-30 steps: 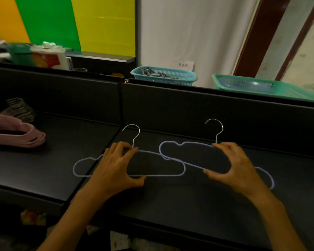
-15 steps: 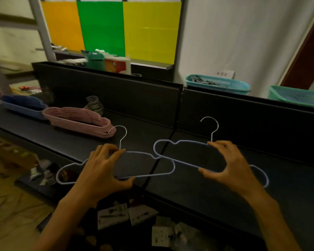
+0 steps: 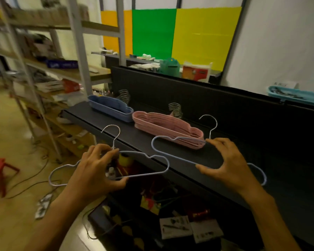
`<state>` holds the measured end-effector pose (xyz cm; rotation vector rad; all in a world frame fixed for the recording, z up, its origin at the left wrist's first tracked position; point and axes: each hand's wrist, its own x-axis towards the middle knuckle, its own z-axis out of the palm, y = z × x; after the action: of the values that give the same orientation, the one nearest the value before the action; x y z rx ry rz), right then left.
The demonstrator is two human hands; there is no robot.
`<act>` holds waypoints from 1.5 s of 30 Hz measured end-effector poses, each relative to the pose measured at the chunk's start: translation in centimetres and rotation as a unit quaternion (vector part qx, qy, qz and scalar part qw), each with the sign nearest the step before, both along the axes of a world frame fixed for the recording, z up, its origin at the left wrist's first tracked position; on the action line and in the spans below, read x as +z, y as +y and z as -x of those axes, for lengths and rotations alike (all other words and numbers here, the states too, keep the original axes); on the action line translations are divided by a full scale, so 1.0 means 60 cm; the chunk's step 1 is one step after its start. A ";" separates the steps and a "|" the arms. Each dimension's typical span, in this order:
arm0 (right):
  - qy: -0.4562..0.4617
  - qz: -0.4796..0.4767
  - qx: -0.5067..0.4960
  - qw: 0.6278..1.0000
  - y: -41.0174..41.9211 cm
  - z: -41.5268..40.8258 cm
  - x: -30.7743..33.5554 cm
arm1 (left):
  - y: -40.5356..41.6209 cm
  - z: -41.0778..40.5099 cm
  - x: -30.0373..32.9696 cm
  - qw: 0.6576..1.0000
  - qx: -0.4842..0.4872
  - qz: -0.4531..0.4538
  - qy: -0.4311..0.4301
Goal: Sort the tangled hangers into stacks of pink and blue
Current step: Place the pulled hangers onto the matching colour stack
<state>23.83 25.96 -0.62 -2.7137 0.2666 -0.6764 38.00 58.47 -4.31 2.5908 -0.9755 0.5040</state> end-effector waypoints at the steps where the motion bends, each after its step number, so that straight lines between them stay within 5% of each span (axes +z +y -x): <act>1: 0.001 -0.003 0.007 1.000 0.017 -0.024 0.000 | 0.021 -0.017 -0.004 1.000 0.006 0.000 0.003; 16: 0.004 -0.004 0.077 0.997 0.210 -0.415 -0.022 | 0.226 -0.330 -0.027 0.998 0.054 0.012 0.006; 24: -0.022 0.012 0.007 1.000 0.238 -0.582 -0.013 | 0.269 -0.547 0.001 1.000 0.019 0.004 0.015; 45: 0.059 0.010 -0.116 0.991 0.315 -0.779 -0.013 | 0.192 -0.871 0.067 0.974 -0.215 0.071 0.012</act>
<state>70.56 44.86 -1.38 -2.7722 0.6149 -0.5824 90.29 69.96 -0.31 2.1649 -1.3884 0.4064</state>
